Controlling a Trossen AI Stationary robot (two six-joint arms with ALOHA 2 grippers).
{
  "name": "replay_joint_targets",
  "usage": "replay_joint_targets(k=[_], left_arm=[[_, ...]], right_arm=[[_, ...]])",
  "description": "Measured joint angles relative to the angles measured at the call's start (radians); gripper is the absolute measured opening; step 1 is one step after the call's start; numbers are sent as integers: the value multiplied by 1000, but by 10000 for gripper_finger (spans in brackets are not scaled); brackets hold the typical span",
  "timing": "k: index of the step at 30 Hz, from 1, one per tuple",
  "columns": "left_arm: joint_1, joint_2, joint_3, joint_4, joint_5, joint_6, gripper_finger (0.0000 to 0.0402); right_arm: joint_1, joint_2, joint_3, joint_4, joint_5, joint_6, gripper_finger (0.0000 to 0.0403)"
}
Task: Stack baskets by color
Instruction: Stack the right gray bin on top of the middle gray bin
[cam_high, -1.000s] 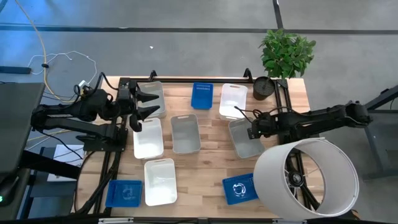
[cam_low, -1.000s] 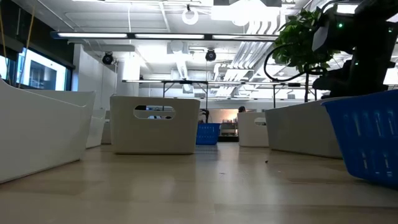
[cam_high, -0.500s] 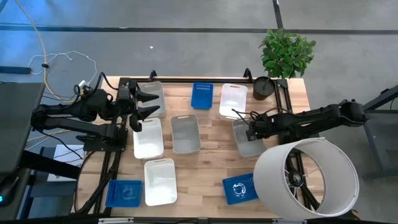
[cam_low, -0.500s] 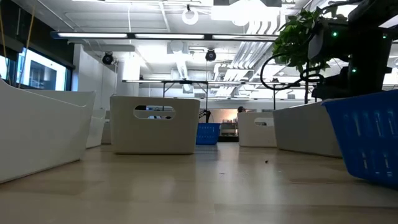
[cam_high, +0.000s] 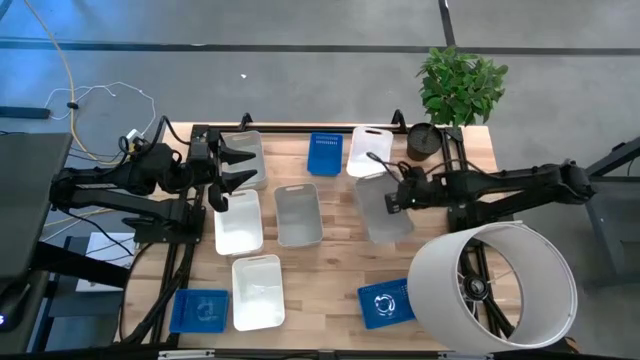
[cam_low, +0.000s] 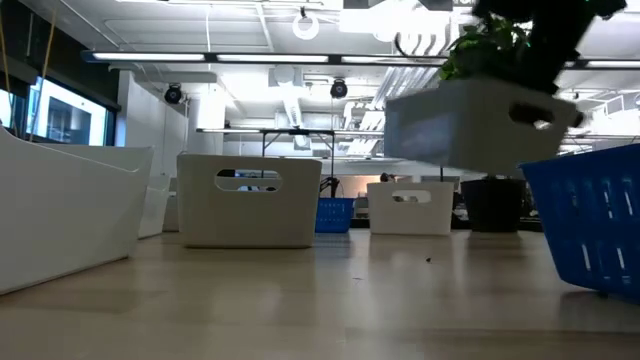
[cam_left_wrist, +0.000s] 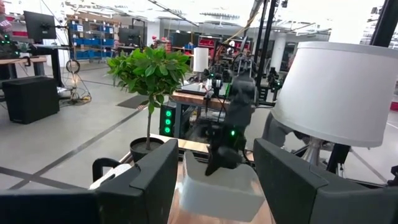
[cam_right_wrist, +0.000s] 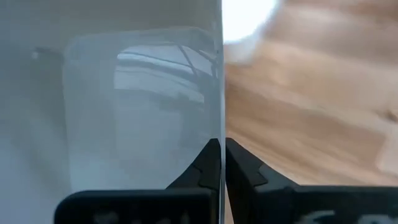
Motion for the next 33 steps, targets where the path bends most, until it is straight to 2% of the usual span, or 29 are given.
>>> replay_joint_targets(k=[5,12,17,25,33], left_arm=[[0,0,0,0,0,0,197],[0,0,0,0,0,0,197],[0,0,0,0,0,0,197],[0,0,1,12,0,0,197],[0,-2,1,55,14,0,197]], right_arm=[[2,14,62,45,-20,-36,0],[3,34,64,86,-36,-42,0],[3,91,64,351,-37,-98,0],[-15,261,75,957,-113,-204,0],[-46,392,322,955,-186,-314,0]])
